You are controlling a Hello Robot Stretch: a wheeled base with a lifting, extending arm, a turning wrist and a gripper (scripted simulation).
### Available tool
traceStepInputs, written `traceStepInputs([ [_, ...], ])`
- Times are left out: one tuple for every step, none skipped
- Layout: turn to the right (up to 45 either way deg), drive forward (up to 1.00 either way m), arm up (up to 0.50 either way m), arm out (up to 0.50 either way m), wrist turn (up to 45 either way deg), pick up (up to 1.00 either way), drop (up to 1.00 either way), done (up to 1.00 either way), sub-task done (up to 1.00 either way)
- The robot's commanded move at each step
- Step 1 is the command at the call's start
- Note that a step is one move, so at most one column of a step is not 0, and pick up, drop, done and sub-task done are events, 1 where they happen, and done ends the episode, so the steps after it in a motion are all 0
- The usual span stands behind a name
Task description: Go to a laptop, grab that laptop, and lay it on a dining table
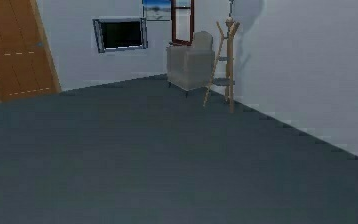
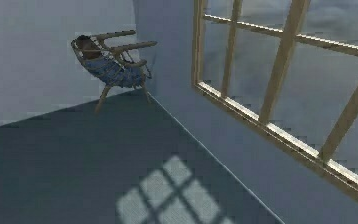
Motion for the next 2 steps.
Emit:
traceStepInputs([
  [0.0,0.15,0.0,0.0,0.0,0.0,0.0,0.0,0.0],
  [-45.0,0.0,0.0,0.0,0.0,0.0,0.0,0.0,0.0],
])
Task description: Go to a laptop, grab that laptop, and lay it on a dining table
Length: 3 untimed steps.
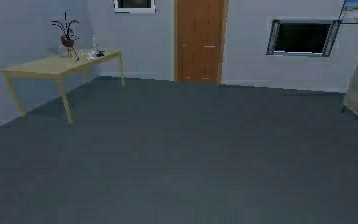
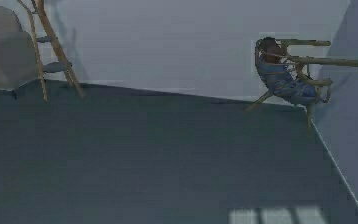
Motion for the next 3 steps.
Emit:
traceStepInputs([
  [-39.0,0.0,0.0,0.0,0.0,0.0,0.0,0.0,0.0],
  [0.0,0.35,0.0,0.0,0.0,0.0,0.0,0.0,0.0],
  [-45.0,0.0,0.0,0.0,0.0,0.0,0.0,0.0,0.0],
])
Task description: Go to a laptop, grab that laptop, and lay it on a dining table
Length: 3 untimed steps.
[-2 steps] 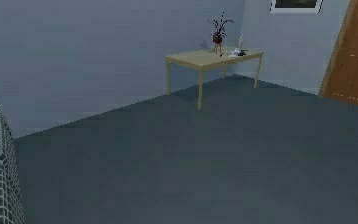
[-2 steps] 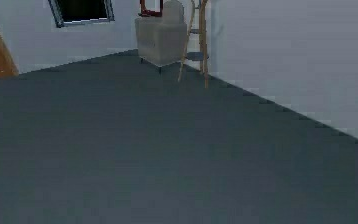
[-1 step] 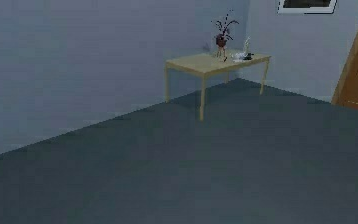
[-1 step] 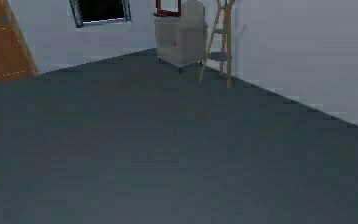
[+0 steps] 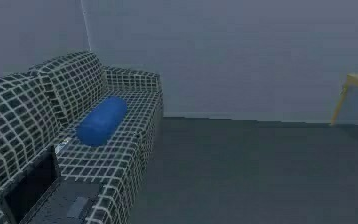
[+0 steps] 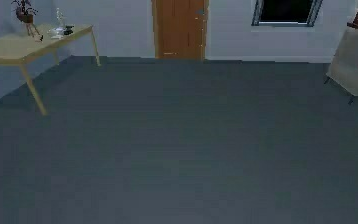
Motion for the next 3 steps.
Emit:
traceStepInputs([
  [-45.0,0.0,0.0,0.0,0.0,0.0,0.0,0.0,0.0],
  [-45.0,0.0,0.0,0.0,0.0,0.0,0.0,0.0,0.0],
  [-33.0,0.0,0.0,0.0,0.0,0.0,0.0,0.0,0.0],
])
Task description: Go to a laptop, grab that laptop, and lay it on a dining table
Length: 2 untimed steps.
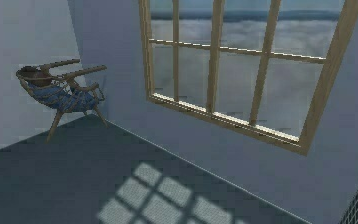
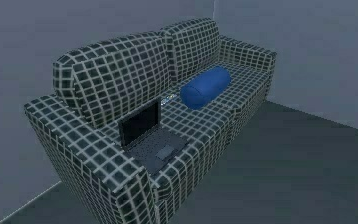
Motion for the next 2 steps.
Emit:
traceStepInputs([
  [0.0,0.0,0.5,0.0,0.0,0.0,0.0,0.0,0.0],
  [0.0,0.0,0.1,0.0,0.0,0.0,0.0,0.0,0.0],
])
